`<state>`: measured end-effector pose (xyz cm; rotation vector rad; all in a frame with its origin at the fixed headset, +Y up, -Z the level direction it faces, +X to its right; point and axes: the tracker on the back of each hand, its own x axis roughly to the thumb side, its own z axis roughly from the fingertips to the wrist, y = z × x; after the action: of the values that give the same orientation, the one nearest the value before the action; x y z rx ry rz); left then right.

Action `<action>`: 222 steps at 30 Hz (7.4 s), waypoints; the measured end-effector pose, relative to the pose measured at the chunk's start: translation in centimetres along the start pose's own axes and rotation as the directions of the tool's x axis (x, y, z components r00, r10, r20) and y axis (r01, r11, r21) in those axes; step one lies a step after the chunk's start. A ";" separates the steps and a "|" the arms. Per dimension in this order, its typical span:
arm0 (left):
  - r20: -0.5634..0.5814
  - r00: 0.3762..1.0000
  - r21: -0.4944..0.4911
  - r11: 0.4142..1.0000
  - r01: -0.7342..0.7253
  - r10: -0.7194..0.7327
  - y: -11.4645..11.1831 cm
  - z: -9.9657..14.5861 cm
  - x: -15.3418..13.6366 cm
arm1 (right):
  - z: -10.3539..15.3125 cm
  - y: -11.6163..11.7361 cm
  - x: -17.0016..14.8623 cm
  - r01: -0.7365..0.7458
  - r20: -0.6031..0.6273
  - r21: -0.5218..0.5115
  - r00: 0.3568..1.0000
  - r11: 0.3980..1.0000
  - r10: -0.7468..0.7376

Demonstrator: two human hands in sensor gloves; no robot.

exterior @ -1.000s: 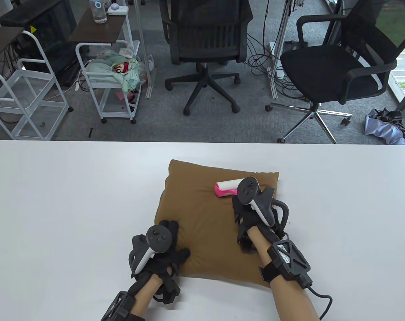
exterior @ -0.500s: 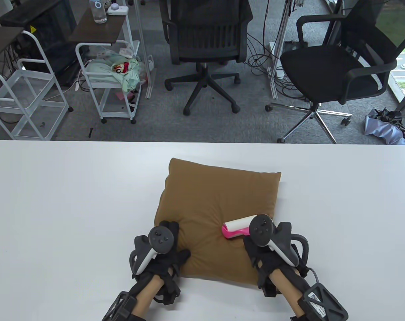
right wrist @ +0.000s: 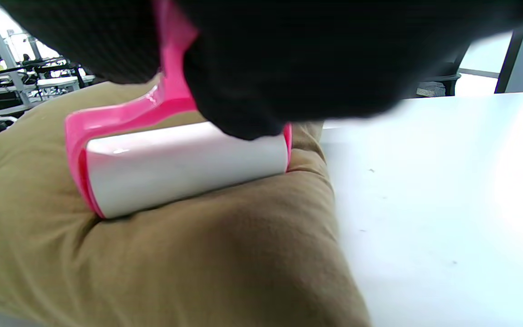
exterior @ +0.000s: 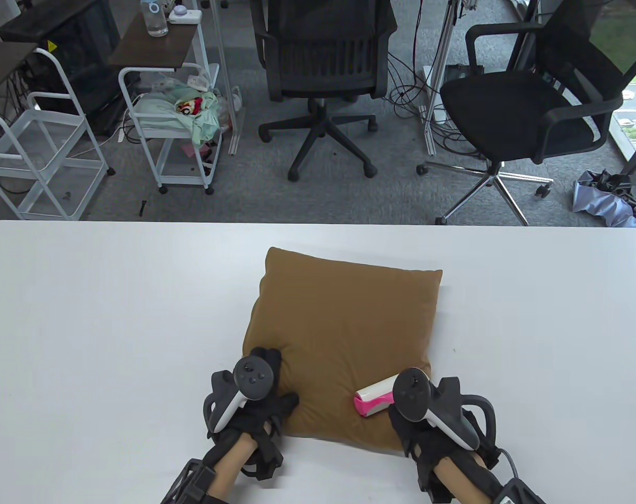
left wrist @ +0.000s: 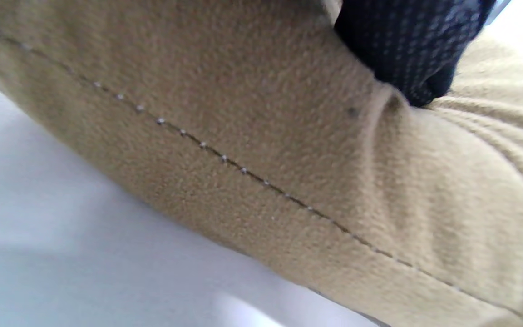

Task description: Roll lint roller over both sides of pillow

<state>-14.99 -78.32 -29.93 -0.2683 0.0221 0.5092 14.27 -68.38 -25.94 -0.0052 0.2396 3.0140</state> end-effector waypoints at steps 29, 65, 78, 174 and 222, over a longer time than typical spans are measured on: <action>0.004 1.000 -0.007 1.000 -0.017 0.017 0.1 -0.3 0.0 | -14.0 -0.6 3.4 0.079 -0.294 -0.208 0.946 0.975 -0.140; -0.044 0.998 0.110 0.993 -0.035 0.040 4.8 0.8 2.2 | -4.1 1.8 -4.6 0.800 0.244 -0.188 0.601 0.570 -0.761; 0.063 0.846 -0.065 0.848 -0.526 0.529 3.7 0.5 11.7 | -1.7 1.1 -0.5 0.627 0.385 -0.423 0.778 0.655 -0.496; -0.143 0.965 0.109 0.965 0.238 -0.222 5.5 -3.1 14.2 | -6.2 6.2 -2.7 0.215 0.069 -0.032 0.975 0.976 -0.212; -0.114 0.992 0.178 0.981 0.078 -0.058 9.4 -1.2 3.3 | -6.4 6.2 -2.7 0.216 0.065 -0.023 0.975 0.976 -0.214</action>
<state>-16.62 -69.15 -33.69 -0.1166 0.1644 0.4213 16.21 -75.81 -31.20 0.0563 0.1761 2.7966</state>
